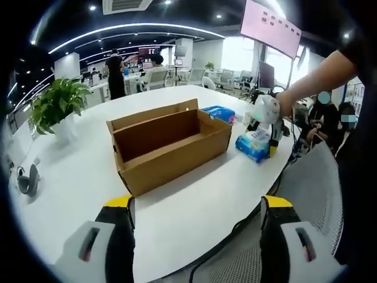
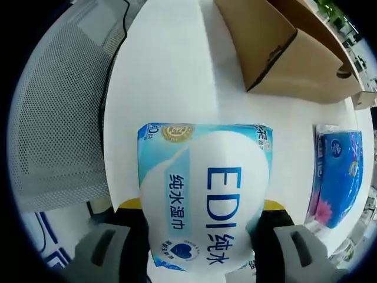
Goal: Operate the shoe box by opening the lid, removing the specified soft item, and placing it in the target area until the item is outside and the box remains undamaged.
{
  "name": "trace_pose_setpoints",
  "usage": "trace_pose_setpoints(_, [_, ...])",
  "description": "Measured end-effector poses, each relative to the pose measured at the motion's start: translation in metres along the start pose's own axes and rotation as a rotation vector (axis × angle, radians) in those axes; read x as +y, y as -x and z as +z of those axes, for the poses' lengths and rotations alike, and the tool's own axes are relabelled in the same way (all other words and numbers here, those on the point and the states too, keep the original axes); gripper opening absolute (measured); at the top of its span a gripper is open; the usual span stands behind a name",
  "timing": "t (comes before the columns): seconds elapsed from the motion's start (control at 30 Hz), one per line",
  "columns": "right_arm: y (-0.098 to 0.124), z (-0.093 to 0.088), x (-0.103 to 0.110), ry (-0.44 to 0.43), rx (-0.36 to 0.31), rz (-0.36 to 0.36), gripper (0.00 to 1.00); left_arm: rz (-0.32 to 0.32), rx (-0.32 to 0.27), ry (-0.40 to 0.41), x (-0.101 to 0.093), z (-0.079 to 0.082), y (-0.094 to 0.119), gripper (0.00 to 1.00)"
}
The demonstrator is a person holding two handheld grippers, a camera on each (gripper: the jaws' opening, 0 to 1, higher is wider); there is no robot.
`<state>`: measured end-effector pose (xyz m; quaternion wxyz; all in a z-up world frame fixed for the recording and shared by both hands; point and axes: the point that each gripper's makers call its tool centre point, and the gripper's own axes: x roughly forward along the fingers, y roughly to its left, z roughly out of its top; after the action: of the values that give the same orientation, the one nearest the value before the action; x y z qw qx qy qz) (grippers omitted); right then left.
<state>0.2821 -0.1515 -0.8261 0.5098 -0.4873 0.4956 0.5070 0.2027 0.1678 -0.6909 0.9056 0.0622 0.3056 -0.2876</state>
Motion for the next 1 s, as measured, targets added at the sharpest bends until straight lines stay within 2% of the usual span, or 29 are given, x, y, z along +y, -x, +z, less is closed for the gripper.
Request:
trace_pose_setpoints(0.43, [0.0, -0.001, -0.01, -0.007, -0.003, -0.001, 0.7, 0.017, 0.003, 0.002, 0.008, 0.001, 0.001, 0.88])
trace_pose_setpoints(1.0, [0.0, -0.004, -0.022, -0.022, -0.005, -0.002, 0.7, 0.027, 0.017, 0.014, 0.009, -0.003, 0.002, 0.88])
